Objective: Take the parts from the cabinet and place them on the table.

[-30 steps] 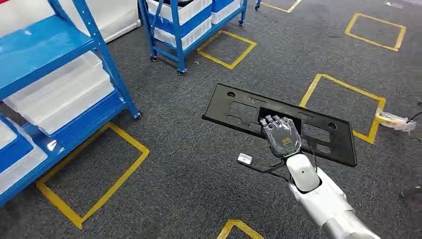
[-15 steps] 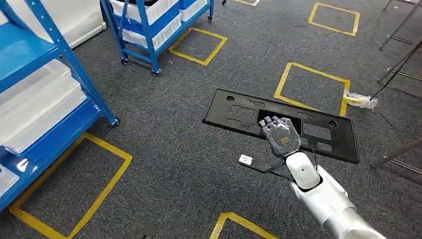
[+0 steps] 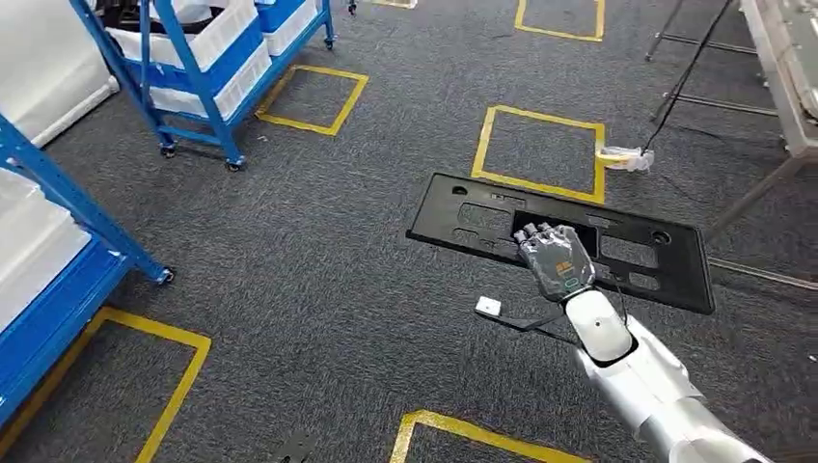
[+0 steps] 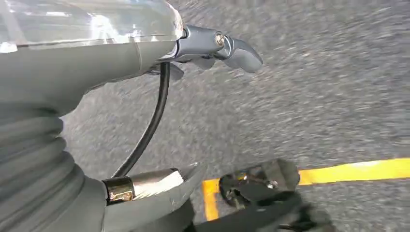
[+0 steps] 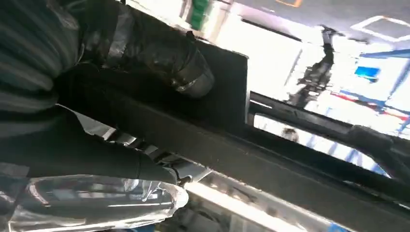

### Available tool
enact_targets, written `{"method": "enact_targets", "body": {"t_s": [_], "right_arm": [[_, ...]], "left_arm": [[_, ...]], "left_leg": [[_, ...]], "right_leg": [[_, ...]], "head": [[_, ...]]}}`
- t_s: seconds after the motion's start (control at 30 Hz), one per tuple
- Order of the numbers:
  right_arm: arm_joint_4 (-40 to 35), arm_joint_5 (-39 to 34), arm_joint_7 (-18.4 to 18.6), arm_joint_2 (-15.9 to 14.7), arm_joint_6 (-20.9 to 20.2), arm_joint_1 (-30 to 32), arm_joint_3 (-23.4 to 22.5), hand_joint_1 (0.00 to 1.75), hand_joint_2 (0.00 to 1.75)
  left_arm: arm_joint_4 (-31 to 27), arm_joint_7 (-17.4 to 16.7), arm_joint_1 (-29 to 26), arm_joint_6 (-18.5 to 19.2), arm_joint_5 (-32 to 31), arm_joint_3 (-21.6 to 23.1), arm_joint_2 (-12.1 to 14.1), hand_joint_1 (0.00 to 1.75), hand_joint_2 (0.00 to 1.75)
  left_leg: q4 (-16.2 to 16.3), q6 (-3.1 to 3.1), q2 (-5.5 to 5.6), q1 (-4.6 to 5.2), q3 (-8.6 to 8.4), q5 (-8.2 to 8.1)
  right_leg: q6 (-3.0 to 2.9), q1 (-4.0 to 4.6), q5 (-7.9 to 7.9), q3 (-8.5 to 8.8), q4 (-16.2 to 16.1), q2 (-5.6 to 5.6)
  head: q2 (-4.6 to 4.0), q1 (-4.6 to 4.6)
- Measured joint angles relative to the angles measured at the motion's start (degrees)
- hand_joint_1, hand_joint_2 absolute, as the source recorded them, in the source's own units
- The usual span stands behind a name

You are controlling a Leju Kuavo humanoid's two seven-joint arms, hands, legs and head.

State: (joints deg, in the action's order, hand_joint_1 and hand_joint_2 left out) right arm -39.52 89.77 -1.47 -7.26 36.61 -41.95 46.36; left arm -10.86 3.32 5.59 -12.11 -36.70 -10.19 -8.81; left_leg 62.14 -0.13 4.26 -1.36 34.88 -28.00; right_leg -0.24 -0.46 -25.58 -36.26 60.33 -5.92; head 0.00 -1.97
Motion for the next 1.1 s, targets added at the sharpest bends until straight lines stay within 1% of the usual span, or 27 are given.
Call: {"method": "enact_targets", "body": {"t_s": [0.03,0.13,0.17,0.2,0.23,0.27,0.3,0.33,0.37,0.4,0.47,0.5,0.53,0.57,0.67,0.7,0.73,0.77,0.8,0.83,0.87,0.9,0.93,0.97,1.0,1.03,1.1], "right_arm": [[0.04,0.0,0.04,-0.04,-0.02,-0.33,0.0,1.75,1.75],[0.18,0.0,0.0,-0.45,-0.09,0.02,0.0,1.75,1.75],[0.2,0.0,0.02,-0.63,-0.11,0.07,0.02,1.75,1.75],[0.22,0.0,0.07,-0.77,-0.09,0.2,0.02,1.75,1.75],[0.22,0.0,0.15,-0.92,-0.07,0.06,0.02,1.75,1.75],[0.22,0.0,0.31,-0.96,-0.04,0.01,0.02,1.75,1.75],[0.22,0.0,0.35,-0.96,-0.04,0.09,0.02,1.75,1.75],[0.22,0.0,0.35,-0.98,-0.07,0.31,0.02,1.75,1.75],[0.24,0.0,0.37,-1.16,-0.11,0.55,0.02,1.75,1.75],[0.24,0.0,0.37,-1.38,-0.15,0.79,0.02,1.75,1.75],[0.22,0.0,0.42,-1.79,-0.28,0.84,0.02,1.75,1.75],[0.22,0.0,0.44,-1.97,-0.35,0.73,0.02,1.75,1.75],[0.22,0.0,0.46,-1.99,-0.44,0.56,0.02,1.75,1.75],[0.22,0.0,0.48,-1.99,-0.46,0.43,0.02,1.75,1.75],[0.22,0.0,0.77,-2.58,-0.24,0.4,0.02,1.75,1.75],[0.09,0.0,1.03,-2.56,-0.2,0.47,0.02,1.75,1.75],[0.07,0.0,1.25,-2.47,-0.15,0.18,0.02,1.75,1.75],[0.07,0.0,1.53,-2.47,-0.15,-0.13,0.02,1.75,1.75],[0.07,0.0,1.79,-2.18,-0.11,-0.13,0.02,1.75,1.75],[0.07,0.0,2.04,-1.86,-0.11,-0.03,0.04,1.75,1.75],[0.07,0.0,2.17,-1.64,-0.11,0.1,0.07,1.75,1.75],[0.07,0.0,2.19,-1.57,-0.11,0.24,0.15,1.75,1.75],[0.07,0.02,2.19,-1.53,-0.09,0.31,0.26,1.75,1.75],[0.07,0.02,2.19,-1.44,-0.11,0.32,0.37,1.75,1.75],[0.07,0.0,2.25,-1.31,-0.09,0.28,0.39,1.75,1.75],[0.09,0.0,2.34,-1.33,-0.09,0.23,0.39,1.75,1.75],[0.07,0.0,2.34,-1.22,-0.07,0.13,0.44,1.75,1.75]], "left_arm": [[0.0,0.02,0.09,-0.02,0.07,0.0,-0.07,0.0,1.75],[0.0,-0.85,0.25,-0.39,0.59,-0.22,-0.07,0.0,1.75],[0.0,-1.05,0.27,-0.37,0.61,-0.39,-0.18,0.0,1.75],[0.0,-1.05,0.3,-0.15,0.53,-0.44,-0.17,0.0,1.75],[0.0,-1.03,0.28,0.04,0.22,-0.44,-0.26,0.0,1.75],[0.0,-1.07,0.05,0.11,-0.15,-0.44,-0.39,0.0,1.75],[0.0,-1.38,-0.22,0.11,-0.17,-0.44,-0.39,0.0,1.75],[0.0,-1.75,-0.45,0.09,-0.28,-0.44,-0.39,0.0,1.75],[0.0,-1.92,-0.65,0.07,-0.3,-0.46,-0.39,0.0,1.75],[0.0,-2.01,-0.75,0.07,-0.37,-0.46,-0.44,0.0,1.75],[0.0,-1.86,-0.65,0.07,-0.5,-0.46,-0.59,0.0,1.75],[0.0,-1.66,-0.6,-0.02,-0.48,-0.46,-0.7,0.0,1.75],[-0.02,-1.51,-0.49,-0.09,-0.46,-0.52,-0.72,0.0,1.75],[-0.02,-1.47,-0.32,-0.09,-0.44,-0.61,-0.72,0.0,1.75],[-0.2,-1.55,0.3,-0.09,-0.52,-0.92,-0.87,0.0,1.75],[-0.31,-1.64,0.51,-0.04,-0.74,-0.94,-0.83,0.0,1.75],[-0.31,-1.75,0.73,-0.02,-1.18,-0.94,-0.83,0.0,1.75],[-0.31,-2.1,0.79,0.0,-1.33,-0.96,-0.83,0.0,1.75],[-0.31,-2.32,0.8,-0.02,-1.53,-0.96,-0.81,0.0,1.75],[-0.31,-2.56,0.66,-0.02,-1.62,-1.0,-0.72,0.0,1.75],[-0.31,-2.69,0.5,-0.04,-1.66,-1.07,-0.63,0.0,1.75],[-0.31,-2.71,0.49,-0.04,-1.66,-1.11,-0.59,0.0,1.75],[-0.31,-2.73,0.59,-0.04,-1.68,-1.14,-0.52,0.0,1.75],[-0.31,-2.73,0.73,-0.07,-1.68,-1.16,-0.46,0.0,1.75],[-0.33,-2.73,0.79,-0.07,-1.68,-1.2,-0.42,0.0,1.75],[-0.33,-2.73,0.76,-0.04,-1.68,-1.27,-0.37,0.0,1.75],[-0.33,-2.71,0.82,-0.04,-1.68,-1.29,-0.37,0.0,1.75]], "left_leg": [[-1.32,-0.02,0.98,-0.09,-0.49,-0.22],[-1.0,0.82,-0.84,0.55,-0.3,-0.04],[-1.65,1.44,-1.58,0.07,-0.56,0.37],[-2.05,1.87,-2.3,0.08,-0.81,0.6],[-2.32,2.25,-2.86,0.2,-0.92,0.64],[-2.4,2.29,-3.56,0.3,-0.93,0.62],[-2.39,2.39,-4.37,0.34,-0.95,0.53],[-2.38,2.45,-5.15,0.35,-0.96,0.39],[-2.37,2.4,-5.9,0.35,-1.03,0.26],[-2.37,2.37,-6.61,0.35,-1.18,0.05],[-2.38,2.06,-7.84,0.35,-1.81,-0.44],[-2.42,1.8,-8.37,0.39,-2.3,-0.8],[-2.39,1.38,-8.95,0.83,-2.45,-1.07],[-2.57,1.1,-9.39,0.81,-2.6,-1.2],[-3.1,0.22,-11.54,0.9,-3.7,-1.72],[-2.45,0.01,-10.06,0.46,-3.53,-2.48],[-0.13,0.05,-7.2,0.47,-2.59,-3.68],[3.87,0.08,-5.75,0.48,-0.56,-5.63],[9.18,0.01,-5.0,0.46,2.19,-7.87],[13.19,-0.08,-4.71,0.48,4.49,-9.0],[15.28,-0.14,-4.6,0.5,6.09,-8.82],[14.45,-0.08,-4.55,0.49,6.3,-7.24],[11.1,0.05,-4.43,0.49,5.3,-4.47],[6.06,0.19,-3.92,0.47,3.36,-1.28],[1.0,0.3,-2.33,0.39,1.34,1.44],[-0.11,0.5,1.08,0.09,0.7,0.51],[-1.02,0.62,0.62,0.29,0.61,0.55]], "right_leg": [[0.35,0.33,-0.14,-0.81,0.92,-0.71],[1.55,-0.37,0.52,-1.32,0.24,-2.72],[1.81,-0.35,0.51,-1.5,0.26,-2.95],[1.97,-0.02,-0.17,-1.85,1.26,0.93],[2.29,0.1,-1.82,-3.22,3.93,3.8],[2.62,-0.02,-3.73,-5.35,8.09,4.95],[2.82,-0.17,-5.47,-7.68,12.48,5.33],[2.97,-0.36,-6.26,-9.49,15.65,5.41],[3.1,-0.5,-5.88,-10.23,16.64,5.48],[3.14,-0.61,-4.12,-9.5,14.8,5.64],[2.92,-0.63,0.89,-4.9,5.72,6.86],[2.66,-0.37,2.57,-2.29,0.63,9.25],[2.36,0.99,1.56,-1.77,-0.22,10.88],[1.66,0.9,1.7,-1.73,-0.38,10.0],[0.68,1.07,1.75,-1.44,-1.04,7.91],[0.25,0.42,1.96,-0.79,-1.61,7.38],[-0.27,0.31,1.93,-0.56,-1.82,6.8],[-0.62,0.35,1.92,-0.52,-1.85,6.33],[-0.84,0.36,1.79,-0.44,-1.81,5.48],[-0.95,0.41,1.72,-0.4,-1.72,4.6],[-1.0,0.46,1.67,-0.38,-1.57,3.54],[-0.99,0.46,1.58,-0.32,-1.44,2.7],[-0.85,0.42,1.43,-0.24,-1.23,1.76],[-0.64,0.31,1.2,-0.15,-0.9,0.98],[-0.35,0.17,0.86,-0.18,-0.38,0.25],[0.03,0.17,0.58,-0.69,0.08,-0.23],[0.8,-0.13,0.76,-1.52,0.47,-1.53]], "head": [[0.0,0.05],[0.0,0.02],[0.0,0.06],[0.0,-0.08],[0.0,-0.28],[0.0,-0.28],[0.0,-0.24],[0.0,-0.28],[0.0,-0.24],[0.0,-0.28],[0.0,-0.26],[0.0,-0.26],[0.0,-0.28],[0.0,-0.2],[0.0,-0.22],[0.0,-0.18],[0.0,-0.22],[0.0,-0.13],[0.0,-0.13],[0.0,-0.15],[0.0,-0.13],[0.0,-0.15],[0.0,-0.11],[0.0,-0.13],[0.0,-0.13],[0.0,-0.2],[0.0,-0.15]]}}
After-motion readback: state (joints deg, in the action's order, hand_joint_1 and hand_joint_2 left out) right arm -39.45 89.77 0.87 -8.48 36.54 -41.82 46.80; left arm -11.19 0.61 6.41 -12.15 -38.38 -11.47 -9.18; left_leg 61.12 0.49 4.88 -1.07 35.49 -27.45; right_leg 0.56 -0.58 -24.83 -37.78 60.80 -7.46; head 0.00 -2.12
